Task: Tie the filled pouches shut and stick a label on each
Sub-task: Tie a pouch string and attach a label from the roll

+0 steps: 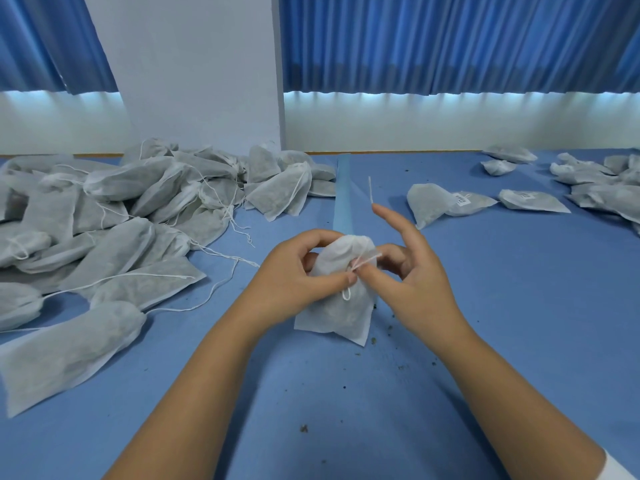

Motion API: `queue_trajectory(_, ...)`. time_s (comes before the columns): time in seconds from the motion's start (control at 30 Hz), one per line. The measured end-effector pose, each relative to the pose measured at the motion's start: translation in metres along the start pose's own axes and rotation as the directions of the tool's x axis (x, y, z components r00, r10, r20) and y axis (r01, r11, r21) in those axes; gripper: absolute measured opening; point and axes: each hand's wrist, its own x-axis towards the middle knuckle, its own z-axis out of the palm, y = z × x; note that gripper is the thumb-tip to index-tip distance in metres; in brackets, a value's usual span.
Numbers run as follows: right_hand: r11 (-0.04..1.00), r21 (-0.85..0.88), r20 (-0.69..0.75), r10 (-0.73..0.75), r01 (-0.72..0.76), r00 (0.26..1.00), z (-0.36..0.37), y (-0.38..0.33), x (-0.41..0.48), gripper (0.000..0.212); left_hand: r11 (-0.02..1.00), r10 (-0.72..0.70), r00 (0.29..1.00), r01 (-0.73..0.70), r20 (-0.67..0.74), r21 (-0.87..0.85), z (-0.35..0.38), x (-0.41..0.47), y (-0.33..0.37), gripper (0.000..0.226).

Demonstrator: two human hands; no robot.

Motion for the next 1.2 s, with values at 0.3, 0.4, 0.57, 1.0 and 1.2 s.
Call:
queue_trajectory(0.3, 0.972, 0.224, -0.135, 0.099, -0.067, 0.986, -0.007, -0.007, 0.003, 0.063, 1.0, 0.018, 0.999, -0.018, 0.028, -0.011, 0.002, 0.0, -0.003, 0.037)
queue_trajectory(0.4, 0.967, 0.24, -0.171, 0.13, -0.087, 0.977, -0.009, -0.009, 0.004, 0.06, 1.0, 0.003, 0.999, -0.003, 0.038, -0.01, 0.002, 0.0, -0.003, 0.038)
queue_trajectory(0.57, 0.949, 0.285, -0.16, 0.183, -0.133, 0.97, -0.01, -0.006, 0.006, 0.051, 1.0, -0.018, 1.0, 0.019, 0.014, -0.013, 0.002, 0.0, -0.002, 0.034)
queue_trajectory(1.0, 0.959, 0.235, -0.104, 0.189, -0.161, 0.976, -0.017, -0.016, 0.007, 0.01, 0.969, -0.21, 0.966, 0.186, -0.152, -0.161, -0.005, 0.006, -0.008, 0.043)
queue_trajectory(1.2, 0.966, 0.121, 0.03, 0.225, -0.227, 0.974, -0.011, -0.015, 0.005, 0.026, 0.978, -0.185, 0.976, 0.172, -0.115, -0.115, -0.002, 0.005, -0.004, 0.045)
